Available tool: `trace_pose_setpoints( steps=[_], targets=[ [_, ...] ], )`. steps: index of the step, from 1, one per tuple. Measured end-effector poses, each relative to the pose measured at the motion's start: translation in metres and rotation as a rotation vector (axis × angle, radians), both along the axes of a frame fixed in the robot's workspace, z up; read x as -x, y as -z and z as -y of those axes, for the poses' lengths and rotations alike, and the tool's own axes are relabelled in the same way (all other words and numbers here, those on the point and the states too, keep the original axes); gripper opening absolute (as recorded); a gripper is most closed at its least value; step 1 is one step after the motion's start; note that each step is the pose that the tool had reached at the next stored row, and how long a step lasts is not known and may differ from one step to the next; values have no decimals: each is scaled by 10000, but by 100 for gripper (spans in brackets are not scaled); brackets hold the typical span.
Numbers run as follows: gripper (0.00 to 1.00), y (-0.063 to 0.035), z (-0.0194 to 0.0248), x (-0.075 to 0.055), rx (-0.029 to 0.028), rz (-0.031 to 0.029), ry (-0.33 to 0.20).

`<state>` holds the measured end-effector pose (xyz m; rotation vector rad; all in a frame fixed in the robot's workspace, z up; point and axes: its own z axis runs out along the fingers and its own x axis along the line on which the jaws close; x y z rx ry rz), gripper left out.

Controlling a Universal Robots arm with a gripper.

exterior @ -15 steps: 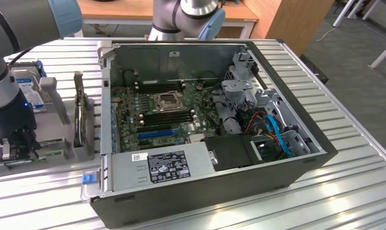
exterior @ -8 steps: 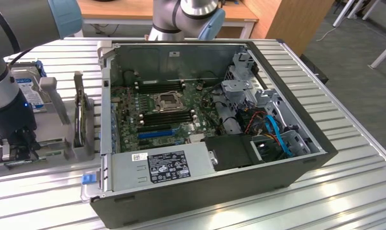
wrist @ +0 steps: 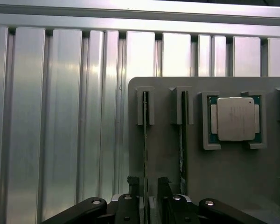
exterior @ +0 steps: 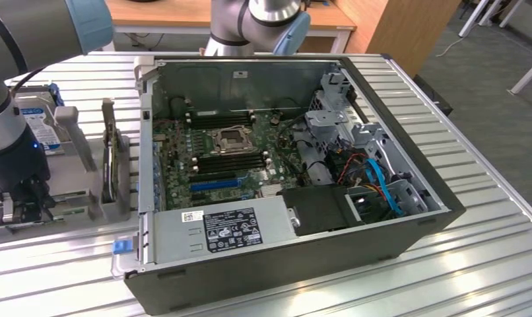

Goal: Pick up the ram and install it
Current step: 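Pick up the ram and move it above insertion slot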

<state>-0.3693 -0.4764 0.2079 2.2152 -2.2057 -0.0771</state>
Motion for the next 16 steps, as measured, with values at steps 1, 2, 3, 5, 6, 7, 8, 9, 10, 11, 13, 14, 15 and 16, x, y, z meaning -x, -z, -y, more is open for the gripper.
trace_pose_setpoints(
  steps=[1,2,3,5,6,7,8,9,10,11,13,14,15,16],
  targets=[
    [29,4,2,0,0,0,-1],
    [29,8,4,0,1,-2,0],
    [29,13,5,0,1,-2,0],
    [29,15,5,1,3,-4,1],
    [29,15,5,1,3,-4,0],
    [29,15,6,0,3,-4,0],
    [29,16,5,0,2,-3,0],
    [29,16,5,-1,1,-2,0],
    [29,18,5,-3,0,0,0],
    [29,18,6,-9,0,0,-1],
    [29,16,6,-20,1,-2,-1],
    [29,17,5,-25,1,-1,0],
    [29,17,5,-27,0,-1,0],
    [29,17,5,-27,1,-1,2]
  ],
)
